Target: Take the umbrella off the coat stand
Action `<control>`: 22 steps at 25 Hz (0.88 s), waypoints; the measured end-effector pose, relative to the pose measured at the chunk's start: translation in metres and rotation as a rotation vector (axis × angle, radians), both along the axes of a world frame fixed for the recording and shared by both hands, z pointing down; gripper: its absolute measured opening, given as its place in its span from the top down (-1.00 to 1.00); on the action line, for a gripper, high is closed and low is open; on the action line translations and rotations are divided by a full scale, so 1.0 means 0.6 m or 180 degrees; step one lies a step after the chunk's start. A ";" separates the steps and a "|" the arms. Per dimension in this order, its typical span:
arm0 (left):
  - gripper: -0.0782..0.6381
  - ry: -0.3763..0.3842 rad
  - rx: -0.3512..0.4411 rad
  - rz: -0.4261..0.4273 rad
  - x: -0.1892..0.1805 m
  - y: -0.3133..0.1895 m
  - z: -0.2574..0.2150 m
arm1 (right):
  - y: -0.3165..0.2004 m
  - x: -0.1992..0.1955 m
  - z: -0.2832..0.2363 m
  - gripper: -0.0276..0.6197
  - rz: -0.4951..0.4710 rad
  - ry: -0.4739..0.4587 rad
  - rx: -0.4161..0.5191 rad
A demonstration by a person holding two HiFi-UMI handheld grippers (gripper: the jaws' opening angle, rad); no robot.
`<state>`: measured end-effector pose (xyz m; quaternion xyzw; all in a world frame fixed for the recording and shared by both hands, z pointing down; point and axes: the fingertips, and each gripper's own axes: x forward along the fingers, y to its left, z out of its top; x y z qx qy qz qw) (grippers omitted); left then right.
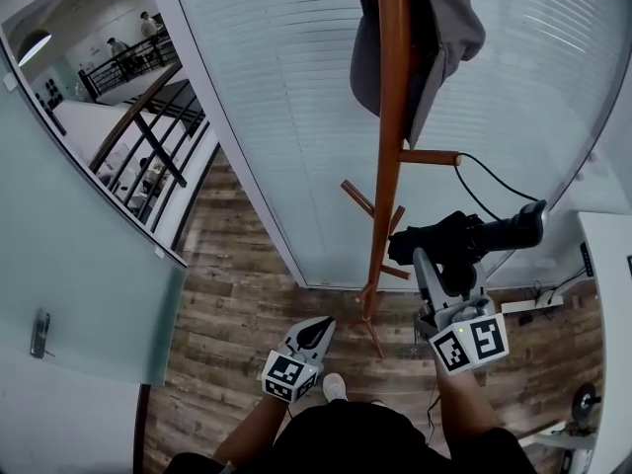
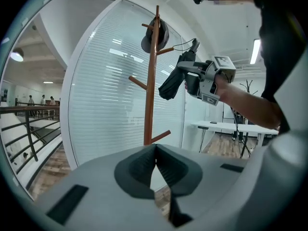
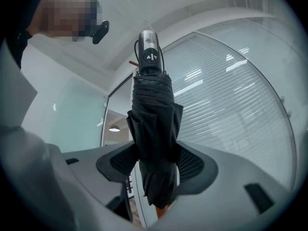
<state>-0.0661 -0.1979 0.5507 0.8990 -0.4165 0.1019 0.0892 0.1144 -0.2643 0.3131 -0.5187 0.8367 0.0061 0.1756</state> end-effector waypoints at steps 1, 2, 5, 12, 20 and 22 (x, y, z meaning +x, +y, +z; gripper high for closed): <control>0.75 -0.0020 0.0045 -0.0013 -0.005 -0.001 -0.005 | 0.004 0.003 -0.005 0.15 0.0013 0.0001 0.0029; 0.75 -0.0034 0.0063 -0.0031 -0.010 -0.003 -0.008 | 0.007 0.006 -0.010 0.15 0.0026 -0.0004 0.0055; 0.75 -0.0086 0.0065 -0.0065 -0.016 -0.006 -0.016 | 0.016 0.012 -0.018 0.15 0.0040 -0.0028 0.0099; 0.75 -0.0409 0.0576 -0.0026 0.026 0.000 -0.066 | 0.028 0.005 0.022 0.15 -0.0125 0.0050 -0.0038; 0.75 -0.0571 0.0724 -0.0110 0.031 -0.004 -0.080 | 0.043 -0.032 0.104 0.16 -0.0469 0.0206 -0.0328; 0.75 -0.0463 0.0592 -0.0166 0.026 -0.009 -0.071 | 0.043 -0.036 0.124 0.17 -0.0487 0.0254 -0.0397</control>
